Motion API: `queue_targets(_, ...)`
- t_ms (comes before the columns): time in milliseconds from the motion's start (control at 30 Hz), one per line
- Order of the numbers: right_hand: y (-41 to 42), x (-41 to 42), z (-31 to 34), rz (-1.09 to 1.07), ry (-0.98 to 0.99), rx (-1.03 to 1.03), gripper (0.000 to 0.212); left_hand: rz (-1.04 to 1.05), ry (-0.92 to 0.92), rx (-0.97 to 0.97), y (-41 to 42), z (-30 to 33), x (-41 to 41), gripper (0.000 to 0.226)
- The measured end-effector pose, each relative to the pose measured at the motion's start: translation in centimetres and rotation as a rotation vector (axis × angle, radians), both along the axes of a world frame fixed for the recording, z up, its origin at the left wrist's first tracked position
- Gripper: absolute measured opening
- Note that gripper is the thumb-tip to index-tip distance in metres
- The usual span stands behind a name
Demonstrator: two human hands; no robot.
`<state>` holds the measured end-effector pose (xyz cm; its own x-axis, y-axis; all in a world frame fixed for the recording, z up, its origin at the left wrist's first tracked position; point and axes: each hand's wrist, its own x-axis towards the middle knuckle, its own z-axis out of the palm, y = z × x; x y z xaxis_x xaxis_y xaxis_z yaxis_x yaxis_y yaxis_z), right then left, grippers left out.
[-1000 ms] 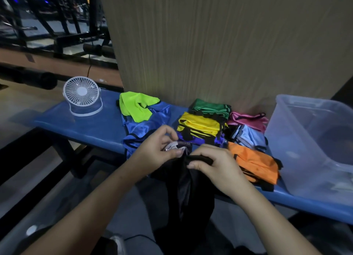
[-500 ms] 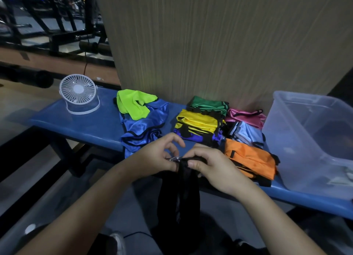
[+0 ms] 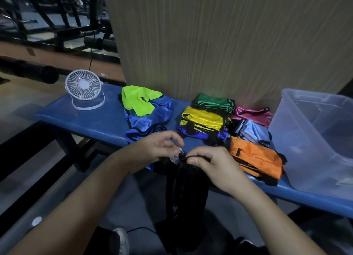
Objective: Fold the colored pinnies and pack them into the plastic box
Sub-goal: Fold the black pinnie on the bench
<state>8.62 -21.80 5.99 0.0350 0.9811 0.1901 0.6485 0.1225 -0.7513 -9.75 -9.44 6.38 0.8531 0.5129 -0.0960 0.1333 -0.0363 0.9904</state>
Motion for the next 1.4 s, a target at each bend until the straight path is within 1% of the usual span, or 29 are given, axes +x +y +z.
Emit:
queue_targets(100,0.2,-0.2,-0.6,-0.034,-0.067,0.065,0.003,0.055,0.008,0.003,0.2,-0.2,0.2,0.011)
queue_targets(267,0.4,-0.9,-1.7,-0.112,-0.203,0.247,0.021,0.036,-0.037,0.053,0.0,-0.9,0.9,0.014)
queue_targets(333,0.5,-1.0,-1.9,-0.109,-0.17,0.238,0.021,0.044,-0.068,0.065,0.0,-1.2,1.1,0.018)
queue_targets(433,0.6,-0.9,-1.9,-0.07,-0.007,0.194,0.013,0.055,-0.085,0.085,0.2,-1.8,1.3,0.017)
queue_targets(467,0.5,-0.9,-1.9,-0.069,0.016,0.191,0.011,0.051,-0.08,0.098,0.2,-1.9,1.3,0.016)
queue_targets(600,0.6,-1.1,-2.1,-0.088,0.037,0.207,0.004,0.051,-0.065,0.153,0.3,-2.0,1.4,0.021)
queue_targets(733,0.5,-1.3,-2.2,-0.09,0.036,0.138,0.003,0.044,-0.05,0.23,0.4,-2.1,1.5,0.021)
queue_targets(900,0.7,-1.2,-2.2,-0.129,0.078,0.107,0.006,0.091,-0.006,0.362,0.5,-2.3,1.9,0.018)
queue_targets(967,0.7,-1.0,-2.0,-0.152,0.095,0.105,0.007,0.096,-0.013,0.355,0.5,-2.4,1.9,0.017)
queue_targets(1067,0.6,-1.1,-1.8,-0.182,0.118,0.116,0.011,0.09,-0.042,0.29,0.6,-2.5,1.7,0.021)
queue_targets(1167,0.6,-0.8,-1.6,-0.233,0.114,0.147,0.022,0.038,-0.093,0.245,0.6,-2.0,1.4,0.024)
queue_targets(1233,0.7,-0.5,-1.5,-0.255,0.11,0.159,0.021,0.008,-0.061,0.304,0.4,-1.6,1.2,0.021)
queue_targets(1333,0.7,-0.4,-1.5,-0.252,0.107,0.14,0.015,0.029,0.052,0.555,0.0,-1.7,1.3,0.02)
queue_targets(1400,0.8,-0.4,-1.6,-0.253,0.102,0.123,0.015,0.034,0.061,0.618,0.0,-2.1,1.4,0.02)
